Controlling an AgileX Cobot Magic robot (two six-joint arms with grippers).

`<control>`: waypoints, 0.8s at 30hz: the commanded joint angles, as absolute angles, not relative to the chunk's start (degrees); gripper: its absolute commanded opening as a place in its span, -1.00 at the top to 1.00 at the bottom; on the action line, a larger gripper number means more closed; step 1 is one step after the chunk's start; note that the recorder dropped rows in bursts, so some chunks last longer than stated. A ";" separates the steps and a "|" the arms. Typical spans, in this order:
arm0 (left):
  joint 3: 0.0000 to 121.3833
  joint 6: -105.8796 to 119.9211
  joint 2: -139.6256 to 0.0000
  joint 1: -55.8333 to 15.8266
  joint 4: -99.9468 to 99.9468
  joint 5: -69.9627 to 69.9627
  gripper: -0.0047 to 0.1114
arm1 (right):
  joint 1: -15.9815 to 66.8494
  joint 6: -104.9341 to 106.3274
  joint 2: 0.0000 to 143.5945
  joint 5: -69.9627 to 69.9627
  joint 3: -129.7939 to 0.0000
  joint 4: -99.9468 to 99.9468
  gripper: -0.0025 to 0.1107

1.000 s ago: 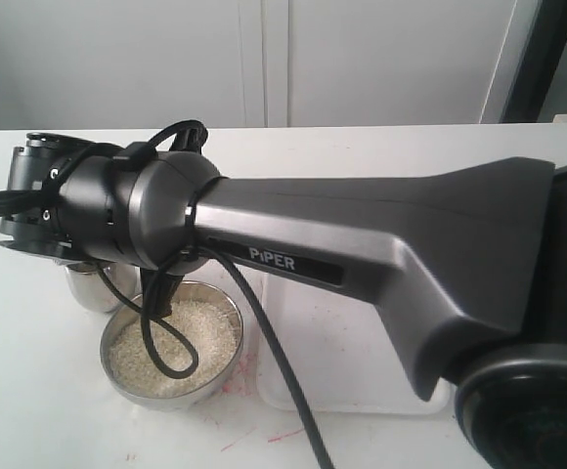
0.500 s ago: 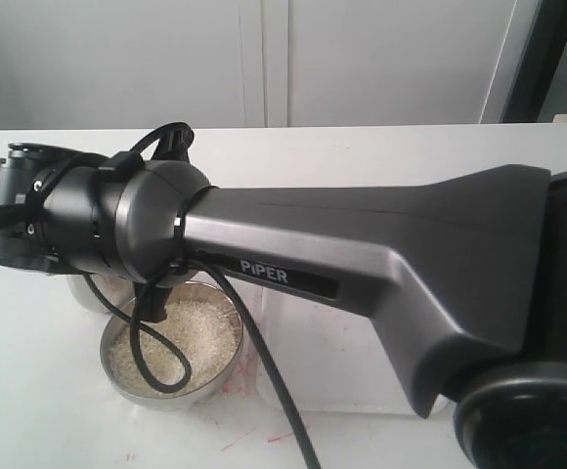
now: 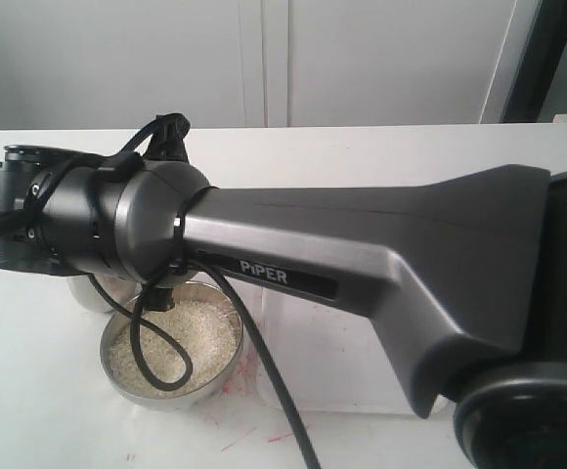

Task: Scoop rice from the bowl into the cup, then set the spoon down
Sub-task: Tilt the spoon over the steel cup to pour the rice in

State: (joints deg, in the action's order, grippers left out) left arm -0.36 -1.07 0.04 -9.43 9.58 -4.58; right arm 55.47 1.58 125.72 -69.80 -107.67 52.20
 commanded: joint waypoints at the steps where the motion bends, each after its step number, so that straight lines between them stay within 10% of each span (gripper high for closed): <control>1: 0.00 -1.06 0.00 -9.81 10.13 -4.38 0.67 | 55.56 2.85 125.57 -69.96 -107.24 53.83 0.96; 24: 0.00 -1.06 0.00 -9.81 10.13 -4.38 0.67 | 56.87 2.20 129.51 -69.96 -107.24 61.85 0.96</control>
